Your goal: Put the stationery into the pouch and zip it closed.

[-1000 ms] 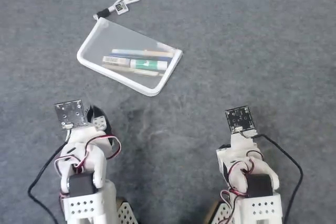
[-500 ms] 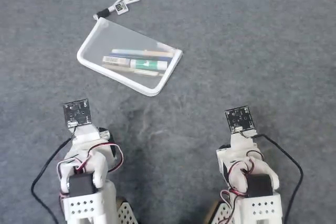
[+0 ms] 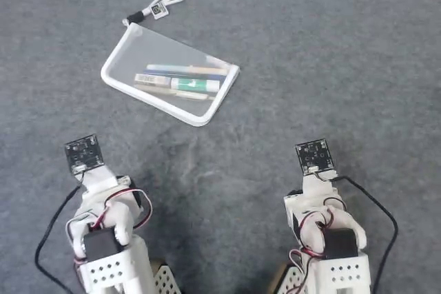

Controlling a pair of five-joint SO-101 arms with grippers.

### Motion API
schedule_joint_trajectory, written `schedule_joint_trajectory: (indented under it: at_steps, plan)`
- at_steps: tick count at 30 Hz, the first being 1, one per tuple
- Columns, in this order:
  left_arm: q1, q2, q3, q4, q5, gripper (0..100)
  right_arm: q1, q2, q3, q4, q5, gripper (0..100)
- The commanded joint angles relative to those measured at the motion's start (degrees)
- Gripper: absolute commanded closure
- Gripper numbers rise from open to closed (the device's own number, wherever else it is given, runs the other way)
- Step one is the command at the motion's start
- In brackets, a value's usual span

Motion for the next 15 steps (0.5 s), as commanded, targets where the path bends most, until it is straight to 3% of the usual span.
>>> schedule_joint_trajectory:
  at_steps: [1,4,15]
  plan:
    - [3.6,-1.1,-0.7,0.4,0.4,99,-0.2,-0.9,1.1,0.4,-0.4,98.9]
    - [6.4,-1.1,-0.7,0.4,0.5,99,-0.2,-0.9,1.1,0.4,-0.4,98.9]
    - [6.3,-1.1,-0.7,0.4,0.6,99,-0.2,-0.9,1.1,0.4,-0.4,98.9]
